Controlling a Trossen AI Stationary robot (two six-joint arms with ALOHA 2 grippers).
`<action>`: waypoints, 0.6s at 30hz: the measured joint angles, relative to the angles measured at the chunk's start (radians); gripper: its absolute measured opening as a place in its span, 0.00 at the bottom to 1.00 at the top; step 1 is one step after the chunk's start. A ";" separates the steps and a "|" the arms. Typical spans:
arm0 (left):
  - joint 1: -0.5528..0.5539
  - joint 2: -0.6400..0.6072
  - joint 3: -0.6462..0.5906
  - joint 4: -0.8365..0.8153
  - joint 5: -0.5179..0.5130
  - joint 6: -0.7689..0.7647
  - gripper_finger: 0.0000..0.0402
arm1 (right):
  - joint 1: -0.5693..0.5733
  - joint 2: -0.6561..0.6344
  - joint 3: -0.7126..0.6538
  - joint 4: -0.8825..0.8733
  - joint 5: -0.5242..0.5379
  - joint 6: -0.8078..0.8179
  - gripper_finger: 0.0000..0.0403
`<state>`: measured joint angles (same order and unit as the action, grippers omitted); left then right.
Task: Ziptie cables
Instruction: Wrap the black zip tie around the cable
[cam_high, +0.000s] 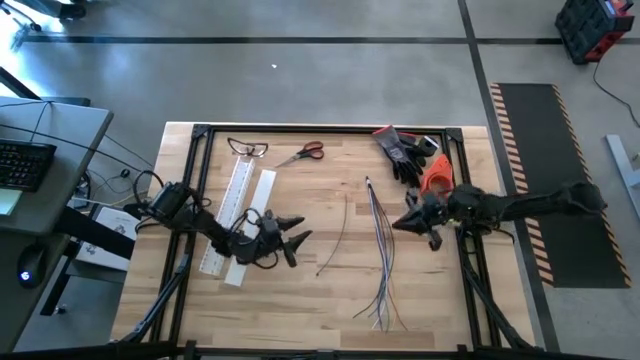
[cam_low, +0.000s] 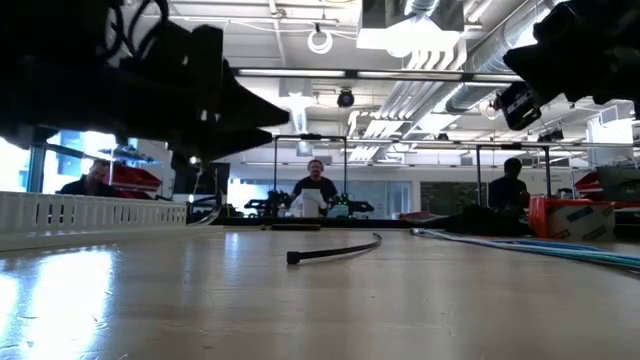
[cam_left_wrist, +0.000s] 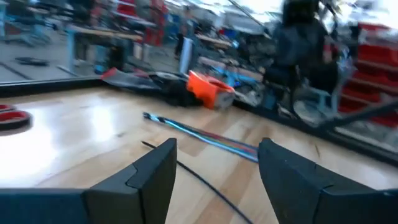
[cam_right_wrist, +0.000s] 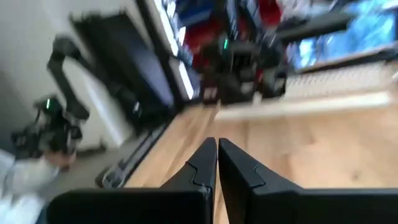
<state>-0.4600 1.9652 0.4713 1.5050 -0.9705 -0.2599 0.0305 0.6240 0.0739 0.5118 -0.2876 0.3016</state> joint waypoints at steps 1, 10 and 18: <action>-0.017 0.000 0.004 0.011 -0.029 0.001 0.50 | 0.026 0.046 0.026 -0.001 0.000 -0.013 0.00; -0.130 0.000 0.042 0.028 -0.078 0.009 0.50 | 0.238 0.491 0.358 -0.182 0.209 -0.265 0.02; -0.214 0.000 0.043 0.027 -0.137 0.001 0.50 | 0.297 0.897 0.694 -0.318 0.235 -0.417 0.24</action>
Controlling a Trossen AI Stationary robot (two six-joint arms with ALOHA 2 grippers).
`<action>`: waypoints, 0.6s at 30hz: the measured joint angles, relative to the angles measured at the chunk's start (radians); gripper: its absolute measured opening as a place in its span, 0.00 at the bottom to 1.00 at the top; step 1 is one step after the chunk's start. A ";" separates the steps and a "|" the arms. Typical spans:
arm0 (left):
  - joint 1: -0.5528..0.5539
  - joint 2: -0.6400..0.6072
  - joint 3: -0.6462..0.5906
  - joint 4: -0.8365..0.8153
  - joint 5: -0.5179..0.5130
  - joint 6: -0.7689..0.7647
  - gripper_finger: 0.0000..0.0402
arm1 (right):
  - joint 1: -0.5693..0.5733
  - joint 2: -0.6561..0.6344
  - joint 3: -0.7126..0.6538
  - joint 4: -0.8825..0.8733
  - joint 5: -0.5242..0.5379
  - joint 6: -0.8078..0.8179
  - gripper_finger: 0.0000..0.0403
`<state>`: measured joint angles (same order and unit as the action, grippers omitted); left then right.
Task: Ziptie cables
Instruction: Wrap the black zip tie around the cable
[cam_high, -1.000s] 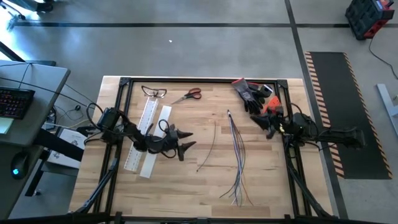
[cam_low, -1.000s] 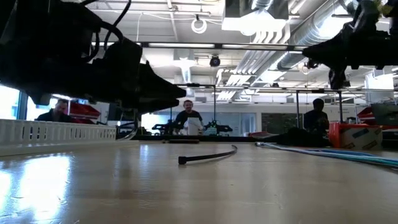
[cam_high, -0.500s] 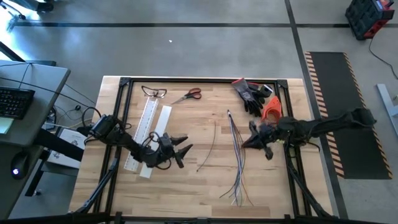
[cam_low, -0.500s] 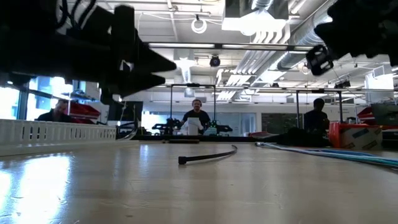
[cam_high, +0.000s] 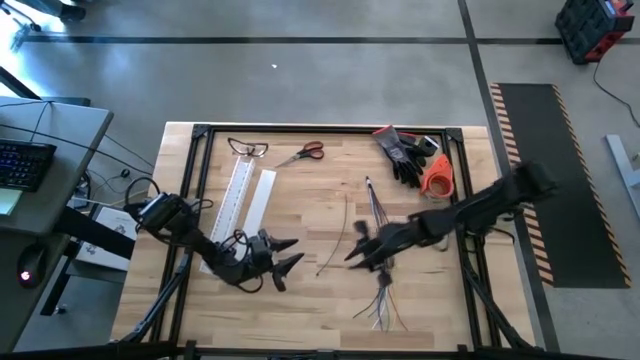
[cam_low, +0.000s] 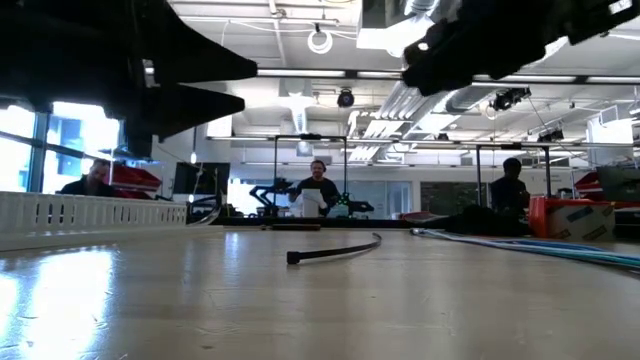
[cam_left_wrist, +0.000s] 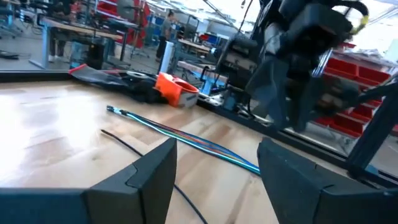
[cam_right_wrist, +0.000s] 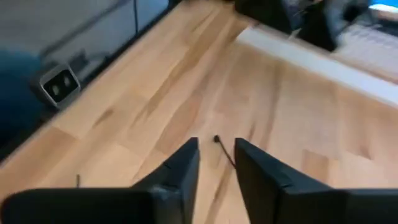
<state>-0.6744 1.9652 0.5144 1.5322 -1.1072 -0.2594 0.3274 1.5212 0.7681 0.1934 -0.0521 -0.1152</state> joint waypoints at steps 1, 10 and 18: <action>-0.009 0.000 0.000 0.000 -0.014 0.001 0.50 | 0.002 0.050 0.045 -0.024 -0.005 -0.018 0.27; -0.036 0.000 0.000 -0.002 -0.065 0.001 0.50 | -0.004 0.411 0.405 -0.304 -0.007 -0.153 0.32; -0.035 0.000 0.000 -0.014 -0.065 0.001 0.50 | -0.014 0.561 0.544 -0.376 0.036 -0.210 0.32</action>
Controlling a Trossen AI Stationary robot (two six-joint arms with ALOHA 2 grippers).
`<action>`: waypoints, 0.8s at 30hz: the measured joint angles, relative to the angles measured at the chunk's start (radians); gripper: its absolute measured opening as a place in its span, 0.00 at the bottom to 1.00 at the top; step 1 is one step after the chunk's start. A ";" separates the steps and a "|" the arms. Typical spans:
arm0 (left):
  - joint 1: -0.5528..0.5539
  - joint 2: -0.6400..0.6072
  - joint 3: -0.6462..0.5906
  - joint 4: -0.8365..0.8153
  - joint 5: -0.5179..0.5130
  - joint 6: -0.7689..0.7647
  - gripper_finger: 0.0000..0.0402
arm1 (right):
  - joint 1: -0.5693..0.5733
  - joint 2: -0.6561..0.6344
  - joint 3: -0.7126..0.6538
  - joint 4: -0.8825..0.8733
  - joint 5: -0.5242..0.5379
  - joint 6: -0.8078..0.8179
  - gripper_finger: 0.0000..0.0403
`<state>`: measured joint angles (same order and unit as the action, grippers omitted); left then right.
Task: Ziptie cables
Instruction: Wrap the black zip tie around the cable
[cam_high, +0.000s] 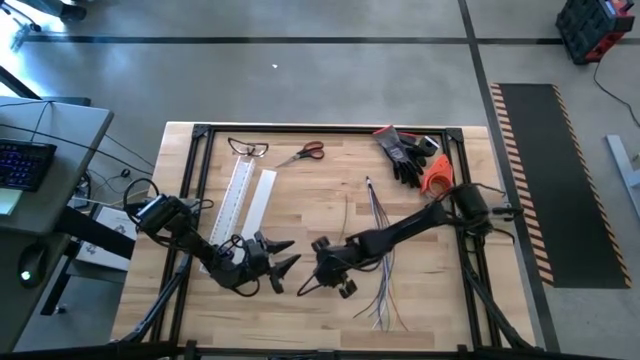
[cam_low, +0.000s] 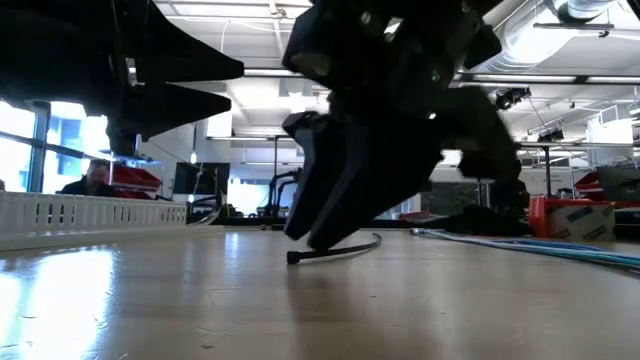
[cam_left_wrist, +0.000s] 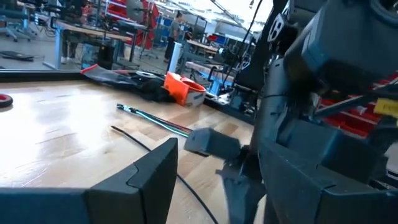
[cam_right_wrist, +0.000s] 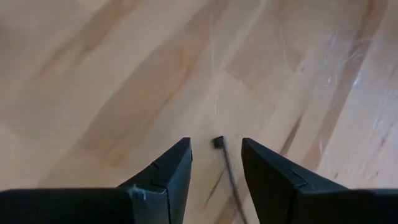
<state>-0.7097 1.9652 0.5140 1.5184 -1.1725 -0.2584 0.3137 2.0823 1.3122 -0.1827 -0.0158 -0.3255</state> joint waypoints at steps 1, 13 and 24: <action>0.000 0.000 0.000 -0.002 0.000 0.000 0.50 | -0.001 0.010 0.010 0.001 0.021 -0.006 0.32; 0.001 0.000 0.000 -0.003 0.001 -0.002 0.50 | -0.024 0.055 0.021 0.001 0.014 -0.034 0.04; -0.004 0.000 0.000 -0.002 -0.001 0.000 0.50 | 0.064 0.002 0.012 0.099 0.209 -0.130 0.00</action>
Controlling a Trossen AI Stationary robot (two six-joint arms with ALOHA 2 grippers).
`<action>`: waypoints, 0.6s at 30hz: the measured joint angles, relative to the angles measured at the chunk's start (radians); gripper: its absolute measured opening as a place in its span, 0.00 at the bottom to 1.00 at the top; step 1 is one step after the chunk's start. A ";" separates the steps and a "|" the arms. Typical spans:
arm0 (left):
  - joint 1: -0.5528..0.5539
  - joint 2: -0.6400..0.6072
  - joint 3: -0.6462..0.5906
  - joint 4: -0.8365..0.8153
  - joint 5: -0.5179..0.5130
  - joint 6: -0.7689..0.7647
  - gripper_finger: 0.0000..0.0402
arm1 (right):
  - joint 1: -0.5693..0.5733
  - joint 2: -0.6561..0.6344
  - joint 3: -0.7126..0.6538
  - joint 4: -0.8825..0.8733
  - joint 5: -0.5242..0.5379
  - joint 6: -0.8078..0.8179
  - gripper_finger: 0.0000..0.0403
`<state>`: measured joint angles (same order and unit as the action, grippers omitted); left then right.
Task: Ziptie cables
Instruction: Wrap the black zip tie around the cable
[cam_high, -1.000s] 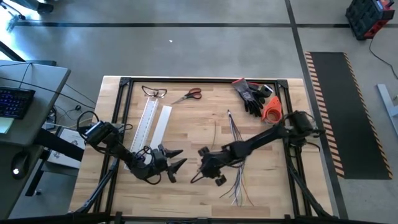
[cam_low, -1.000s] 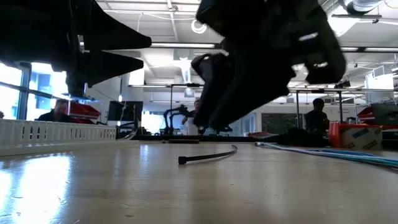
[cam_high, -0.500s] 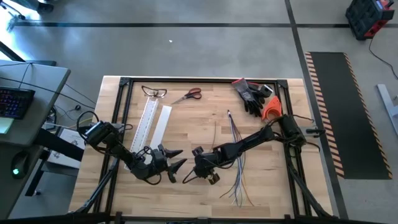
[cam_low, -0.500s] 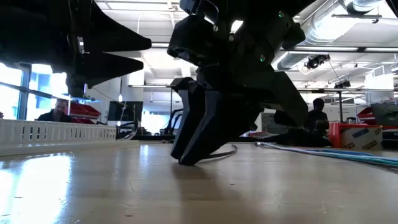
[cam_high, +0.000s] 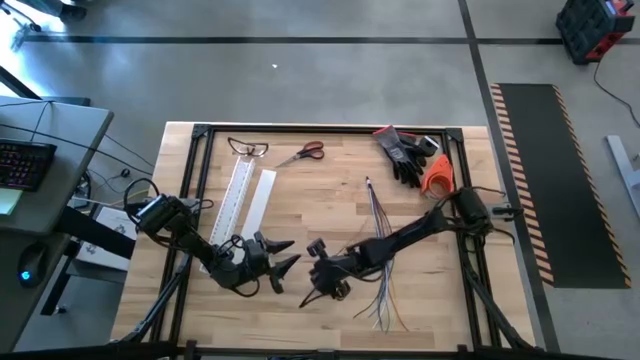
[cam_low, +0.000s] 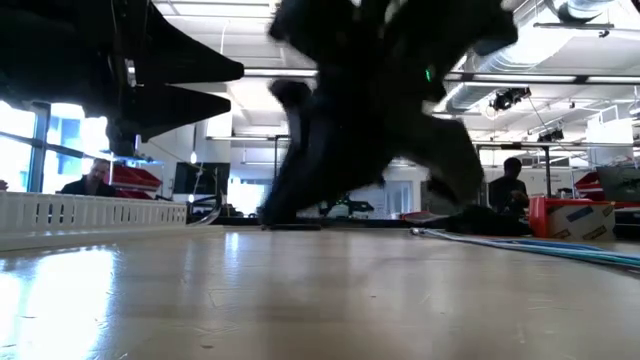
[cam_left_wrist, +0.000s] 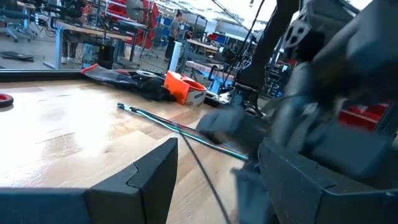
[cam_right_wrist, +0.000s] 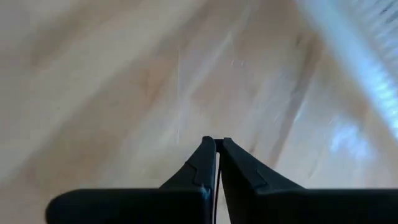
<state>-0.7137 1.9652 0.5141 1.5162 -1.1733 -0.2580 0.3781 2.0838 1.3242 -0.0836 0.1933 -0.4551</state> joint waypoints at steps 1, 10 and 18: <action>-0.002 0.000 0.001 -0.001 -0.005 0.007 0.50 | 0.012 -0.019 -0.017 0.017 0.011 -0.010 0.00; -0.011 0.000 0.115 -0.047 -0.009 0.243 0.50 | 0.082 -0.448 -0.523 0.574 0.088 0.039 0.00; 0.107 0.000 0.321 -0.373 0.269 0.303 0.50 | 0.146 -0.733 -0.923 1.170 0.008 0.079 0.00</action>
<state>-0.6068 1.9656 0.8350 1.1436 -0.9045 0.0451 0.5246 1.3504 0.4010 1.0861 0.2014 -0.3757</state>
